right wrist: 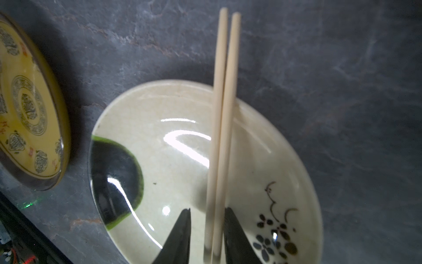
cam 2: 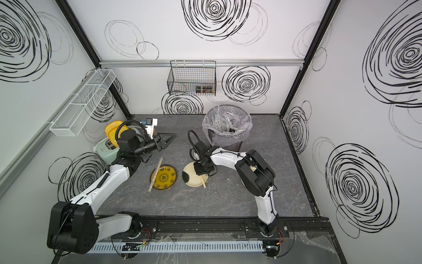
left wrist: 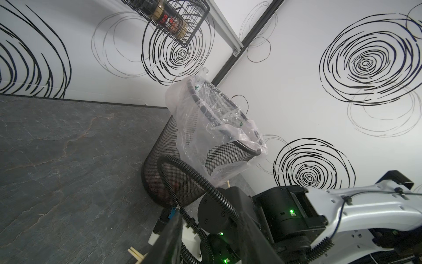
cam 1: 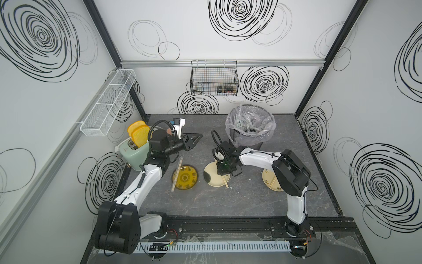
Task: Remove the packaging of disposable chopsticks
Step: Place the disposable chopsticks on the plate.
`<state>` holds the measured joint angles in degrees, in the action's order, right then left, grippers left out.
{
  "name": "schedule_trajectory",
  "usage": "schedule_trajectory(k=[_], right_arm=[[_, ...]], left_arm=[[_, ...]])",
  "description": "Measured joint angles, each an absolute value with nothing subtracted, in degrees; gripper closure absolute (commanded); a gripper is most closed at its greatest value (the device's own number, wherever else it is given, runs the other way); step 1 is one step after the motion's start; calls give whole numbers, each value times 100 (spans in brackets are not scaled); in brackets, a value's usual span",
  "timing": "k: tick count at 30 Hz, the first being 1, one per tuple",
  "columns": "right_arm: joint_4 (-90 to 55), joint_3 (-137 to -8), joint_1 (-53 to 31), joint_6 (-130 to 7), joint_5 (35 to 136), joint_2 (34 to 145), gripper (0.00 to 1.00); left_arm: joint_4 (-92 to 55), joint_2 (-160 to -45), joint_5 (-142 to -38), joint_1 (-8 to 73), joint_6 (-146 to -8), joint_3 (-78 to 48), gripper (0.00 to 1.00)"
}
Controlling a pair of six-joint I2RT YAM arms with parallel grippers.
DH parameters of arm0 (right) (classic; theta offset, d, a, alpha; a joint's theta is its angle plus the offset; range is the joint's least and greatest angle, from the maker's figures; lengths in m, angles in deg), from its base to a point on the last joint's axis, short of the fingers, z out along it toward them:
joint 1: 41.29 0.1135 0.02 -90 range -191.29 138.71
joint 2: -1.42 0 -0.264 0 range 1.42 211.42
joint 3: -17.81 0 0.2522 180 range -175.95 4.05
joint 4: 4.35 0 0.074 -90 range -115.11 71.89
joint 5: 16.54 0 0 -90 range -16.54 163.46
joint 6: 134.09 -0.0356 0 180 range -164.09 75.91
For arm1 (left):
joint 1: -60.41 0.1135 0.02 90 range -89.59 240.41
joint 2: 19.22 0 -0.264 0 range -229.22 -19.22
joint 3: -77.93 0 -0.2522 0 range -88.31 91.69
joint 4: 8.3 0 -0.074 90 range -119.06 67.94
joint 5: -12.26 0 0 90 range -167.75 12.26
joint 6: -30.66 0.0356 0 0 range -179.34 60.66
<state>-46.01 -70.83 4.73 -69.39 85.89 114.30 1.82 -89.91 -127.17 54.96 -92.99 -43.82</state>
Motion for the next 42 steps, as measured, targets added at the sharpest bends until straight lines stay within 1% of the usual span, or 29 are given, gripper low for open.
schedule_trajectory(k=[5, 11, 16, 26, 34, 42], right_arm=[[-4614, -7083, 473, -6943, 8563, 11402, 65], [-4616, -7067, 473, -6946, 8482, 11319, 58], [-4618, -7026, 473, -6957, 8436, 11135, 51], [-4590, -6984, 519, -6957, 8322, 10744, 43], [-4376, -6669, 775, -6823, 8137, 10121, 40], [-3536, -5996, 963, -6275, 8060, 9004, 33]], left_arm=[[182, -8991, -12717, 5498, -9299, -4382, 55], [184, -8991, -12717, 5498, -9299, -4382, 54], [182, -8991, -12717, 5498, -9299, -4382, 54], [180, -8991, -12717, 5496, -9297, -4382, 53], [184, -8991, -12717, 5496, -9297, -4382, 53], [16, -8906, -12529, 5498, -9104, -4373, 55]])
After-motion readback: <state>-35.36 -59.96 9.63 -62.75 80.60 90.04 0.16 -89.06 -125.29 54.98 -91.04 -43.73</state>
